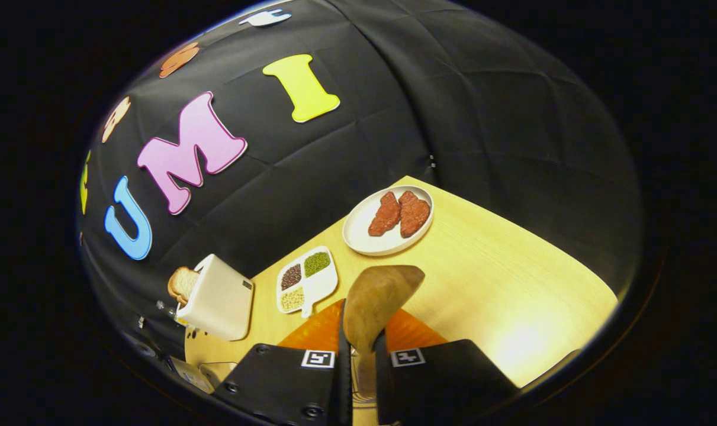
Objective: Close the left gripper, press the button to open the rice cooker; take a wooden spoon from the chopstick holder with the right hand, scoop a spoonful of rice and pour it into the rice cooker, then put the wooden spoon back into the chopstick holder.
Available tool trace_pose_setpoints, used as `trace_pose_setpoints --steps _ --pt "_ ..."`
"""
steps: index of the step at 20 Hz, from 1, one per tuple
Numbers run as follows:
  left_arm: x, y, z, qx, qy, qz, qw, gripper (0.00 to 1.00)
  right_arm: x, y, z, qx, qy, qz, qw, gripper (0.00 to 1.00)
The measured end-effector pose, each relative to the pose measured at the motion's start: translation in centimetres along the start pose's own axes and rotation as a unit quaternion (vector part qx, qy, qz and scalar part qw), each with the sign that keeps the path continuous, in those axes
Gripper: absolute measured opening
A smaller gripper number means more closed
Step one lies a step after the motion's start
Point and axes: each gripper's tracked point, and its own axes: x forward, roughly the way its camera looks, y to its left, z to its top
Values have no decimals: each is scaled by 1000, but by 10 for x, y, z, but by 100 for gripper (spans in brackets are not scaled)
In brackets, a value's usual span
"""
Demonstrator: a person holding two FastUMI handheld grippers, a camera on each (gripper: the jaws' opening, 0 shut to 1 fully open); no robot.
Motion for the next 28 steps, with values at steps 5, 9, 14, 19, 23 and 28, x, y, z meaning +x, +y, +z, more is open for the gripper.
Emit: trace_pose_setpoints --steps 5,9,14,19,23,28 --pt "36 21 41 31 -56 7 998 95 -37 -2 3 -15 6 6 1000 40" --pt "68 44 59 37 -83 5 996 95 -79 -15 19 -47 -21 2 999 91" --pt "99 64 94 54 -133 -3 990 92 -135 -36 41 -123 -60 -22 990 98" --pt "134 57 109 84 -152 -29 984 95 -184 -28 38 -151 -75 -26 985 98" --pt "152 29 117 96 -168 -56 979 92 -219 -18 30 -184 -88 -25 979 98" --pt "186 20 121 104 -168 -72 978 95 -248 3 3 -173 -86 -16 981 99"
